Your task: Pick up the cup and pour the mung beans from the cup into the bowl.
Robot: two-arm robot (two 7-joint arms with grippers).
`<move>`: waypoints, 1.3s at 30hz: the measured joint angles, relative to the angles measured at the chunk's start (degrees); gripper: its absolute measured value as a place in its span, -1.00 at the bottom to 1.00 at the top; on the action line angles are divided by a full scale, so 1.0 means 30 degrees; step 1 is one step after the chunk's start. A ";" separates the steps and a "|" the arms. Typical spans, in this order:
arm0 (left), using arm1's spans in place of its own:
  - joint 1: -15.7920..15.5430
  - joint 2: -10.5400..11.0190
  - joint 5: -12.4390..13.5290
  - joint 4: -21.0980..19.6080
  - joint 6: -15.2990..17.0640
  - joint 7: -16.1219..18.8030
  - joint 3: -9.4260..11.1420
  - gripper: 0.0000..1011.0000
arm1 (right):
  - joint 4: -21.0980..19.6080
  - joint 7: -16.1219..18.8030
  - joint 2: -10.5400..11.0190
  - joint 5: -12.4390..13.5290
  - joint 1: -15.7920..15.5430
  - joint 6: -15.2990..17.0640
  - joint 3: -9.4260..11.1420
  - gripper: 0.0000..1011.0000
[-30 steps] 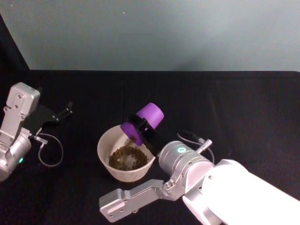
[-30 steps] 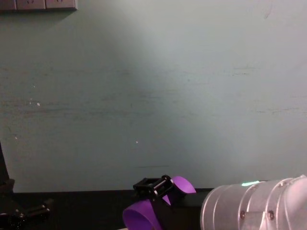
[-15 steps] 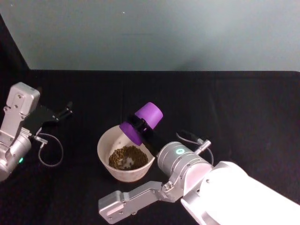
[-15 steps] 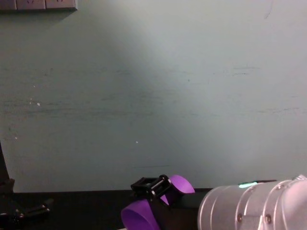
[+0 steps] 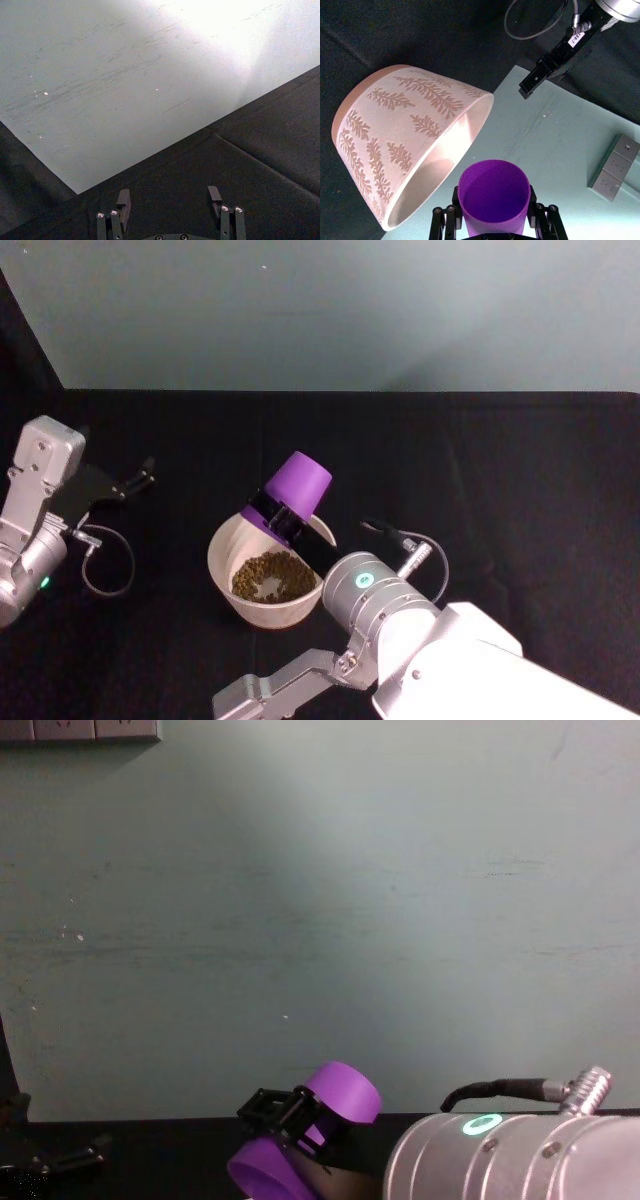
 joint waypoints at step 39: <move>0.0000 0.0001 0.0000 0.0000 0.0001 0.0000 0.0001 0.98 | 0.0347 -0.6095 -0.2988 2.4043 -0.6675 -0.2703 1.2832 0.43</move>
